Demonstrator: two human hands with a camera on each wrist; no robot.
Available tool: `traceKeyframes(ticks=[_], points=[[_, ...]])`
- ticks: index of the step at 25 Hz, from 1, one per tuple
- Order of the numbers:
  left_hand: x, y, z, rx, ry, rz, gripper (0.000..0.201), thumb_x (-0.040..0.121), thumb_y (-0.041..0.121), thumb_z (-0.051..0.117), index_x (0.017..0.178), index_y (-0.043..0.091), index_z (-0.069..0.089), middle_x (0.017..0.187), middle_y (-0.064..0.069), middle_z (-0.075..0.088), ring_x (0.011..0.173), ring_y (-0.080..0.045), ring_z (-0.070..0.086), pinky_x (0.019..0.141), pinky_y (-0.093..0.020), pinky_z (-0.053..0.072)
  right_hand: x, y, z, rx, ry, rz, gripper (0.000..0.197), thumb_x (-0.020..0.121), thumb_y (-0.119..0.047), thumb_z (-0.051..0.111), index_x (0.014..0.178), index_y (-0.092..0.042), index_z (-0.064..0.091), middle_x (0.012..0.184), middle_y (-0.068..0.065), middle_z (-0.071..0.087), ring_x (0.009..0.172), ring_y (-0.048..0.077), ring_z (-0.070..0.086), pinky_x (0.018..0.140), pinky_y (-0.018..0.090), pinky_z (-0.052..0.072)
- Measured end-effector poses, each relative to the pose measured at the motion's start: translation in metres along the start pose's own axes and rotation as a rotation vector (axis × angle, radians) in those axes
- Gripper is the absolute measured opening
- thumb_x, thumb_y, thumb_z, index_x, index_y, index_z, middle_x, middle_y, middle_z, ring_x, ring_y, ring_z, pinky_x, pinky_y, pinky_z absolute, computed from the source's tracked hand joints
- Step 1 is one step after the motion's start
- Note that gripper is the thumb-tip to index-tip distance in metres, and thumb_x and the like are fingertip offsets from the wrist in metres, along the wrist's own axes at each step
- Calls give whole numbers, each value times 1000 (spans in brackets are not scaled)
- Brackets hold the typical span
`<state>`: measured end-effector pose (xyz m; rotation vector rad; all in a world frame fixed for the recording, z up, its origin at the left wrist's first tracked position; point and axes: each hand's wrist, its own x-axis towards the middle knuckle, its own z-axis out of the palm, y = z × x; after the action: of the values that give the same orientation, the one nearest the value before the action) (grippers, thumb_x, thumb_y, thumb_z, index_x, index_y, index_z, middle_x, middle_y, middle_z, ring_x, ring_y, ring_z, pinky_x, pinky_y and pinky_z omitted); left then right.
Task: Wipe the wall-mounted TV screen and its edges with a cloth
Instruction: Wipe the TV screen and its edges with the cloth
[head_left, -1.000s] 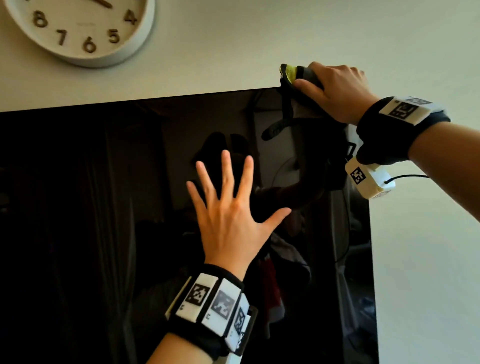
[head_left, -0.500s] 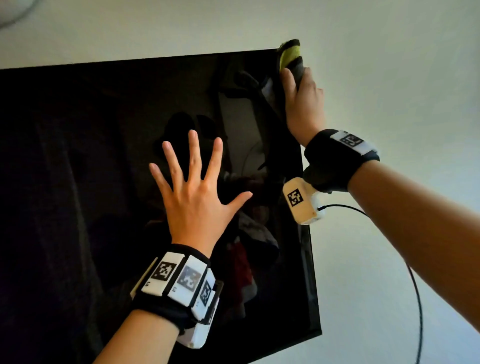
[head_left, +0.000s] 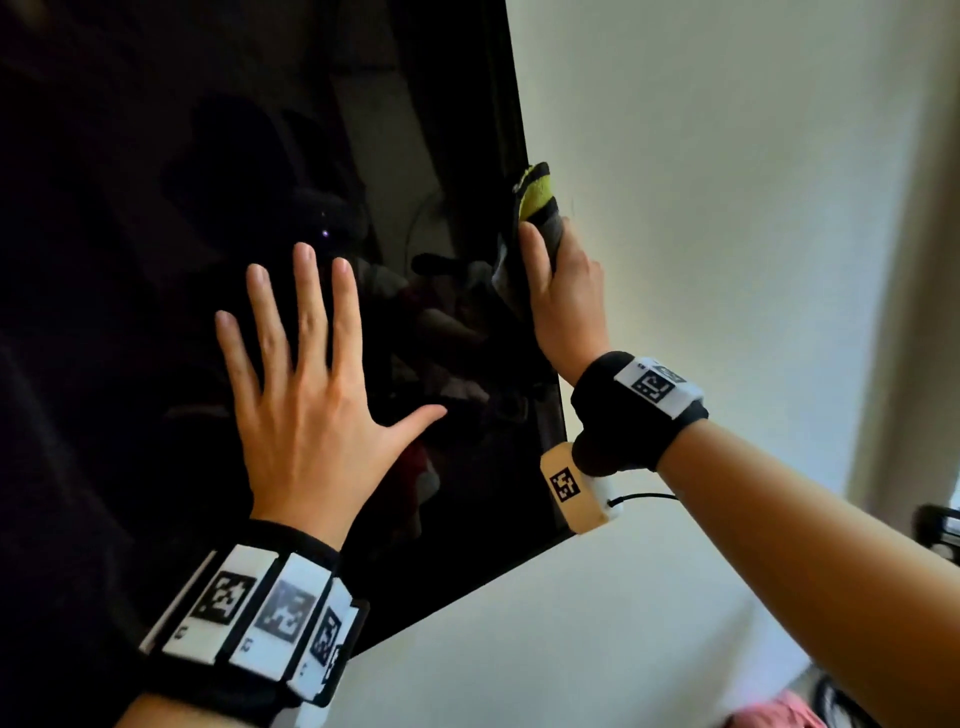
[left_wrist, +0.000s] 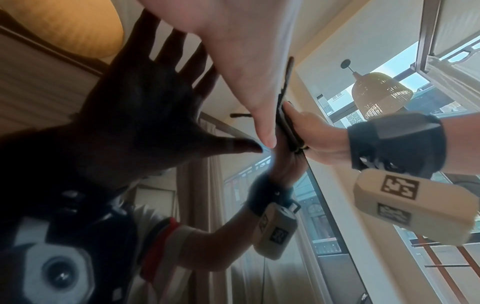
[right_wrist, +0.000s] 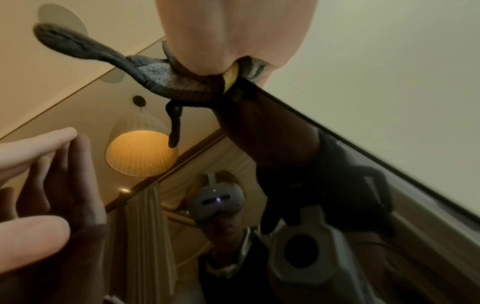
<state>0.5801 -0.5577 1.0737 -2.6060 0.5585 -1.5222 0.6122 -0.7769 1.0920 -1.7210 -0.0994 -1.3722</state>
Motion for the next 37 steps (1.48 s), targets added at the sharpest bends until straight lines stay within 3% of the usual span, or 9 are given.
traceKeyframes(ticks=[4, 9, 15, 18, 21, 27, 31, 34, 37], points=[[-19, -10, 9, -12, -4, 40, 120, 70, 76, 60, 155, 12, 4, 163, -13, 1, 149, -35, -2, 119, -56, 0, -42, 26, -3, -9, -4, 51, 26, 100, -24, 45, 100, 0, 56, 80, 2, 59, 69, 2, 49, 60, 5, 36], [-25, -6, 10, -50, -22, 26, 116, 75, 72, 60, 156, 15, 1, 163, -13, 0, 149, -37, -2, 118, -56, -2, -102, 60, -7, -59, -27, 135, 24, 99, -20, 46, 104, 1, 56, 84, -3, 56, 72, -3, 45, 63, -1, 33], [-86, 30, 37, -31, -164, 134, 120, 71, 73, 63, 156, 15, 1, 163, -10, 1, 150, -28, -4, 119, -54, -2, -165, 99, -8, -70, -29, 200, 31, 95, -24, 41, 105, 2, 55, 84, -5, 53, 73, -3, 44, 64, -3, 31], [-109, 40, 53, -5, -214, 168, 124, 67, 71, 67, 156, 15, 1, 163, -10, -2, 150, -27, -5, 119, -53, -6, -189, 112, -8, -62, -32, 230, 42, 95, -37, 37, 106, -1, 55, 84, -10, 53, 73, -2, 46, 64, 1, 32], [-123, 43, 68, 36, -233, 187, 127, 63, 68, 72, 156, 14, 4, 163, -12, -1, 150, -28, -2, 118, -54, -11, -208, 125, -8, -60, -42, 293, 53, 89, -46, 32, 109, -3, 55, 83, -8, 54, 72, -1, 46, 64, 12, 32], [-128, 45, 79, 58, -209, 177, 118, 71, 67, 67, 156, 14, 3, 162, -12, -4, 149, -29, -7, 117, -56, -12, -239, 142, -4, -51, -14, 375, 53, 90, -49, 31, 108, -4, 54, 85, 0, 59, 72, 6, 50, 64, 9, 35], [-129, 47, 80, 32, -210, 156, 118, 71, 66, 68, 155, 13, 5, 162, -14, -3, 149, -31, -6, 116, -57, -11, -244, 139, 1, -39, 16, 427, 45, 92, -51, 28, 104, -15, 53, 80, -6, 57, 69, 2, 52, 64, 10, 38], [-127, 44, 76, -25, -169, 166, 110, 76, 64, 66, 155, 12, 10, 163, -14, 3, 150, -32, 1, 118, -57, -6, -243, 135, -7, -87, -60, 447, 41, 95, -50, 29, 99, -16, 51, 79, -4, 58, 71, 3, 54, 63, 13, 38], [-148, 35, 64, -285, -260, 194, 86, 88, 52, 56, 154, 11, 19, 162, -10, 13, 150, -27, 9, 121, -49, 12, -241, 128, -22, -165, -161, 476, 30, 97, -43, 33, 86, -19, 47, 70, -3, 58, 64, 12, 54, 58, 26, 40]])
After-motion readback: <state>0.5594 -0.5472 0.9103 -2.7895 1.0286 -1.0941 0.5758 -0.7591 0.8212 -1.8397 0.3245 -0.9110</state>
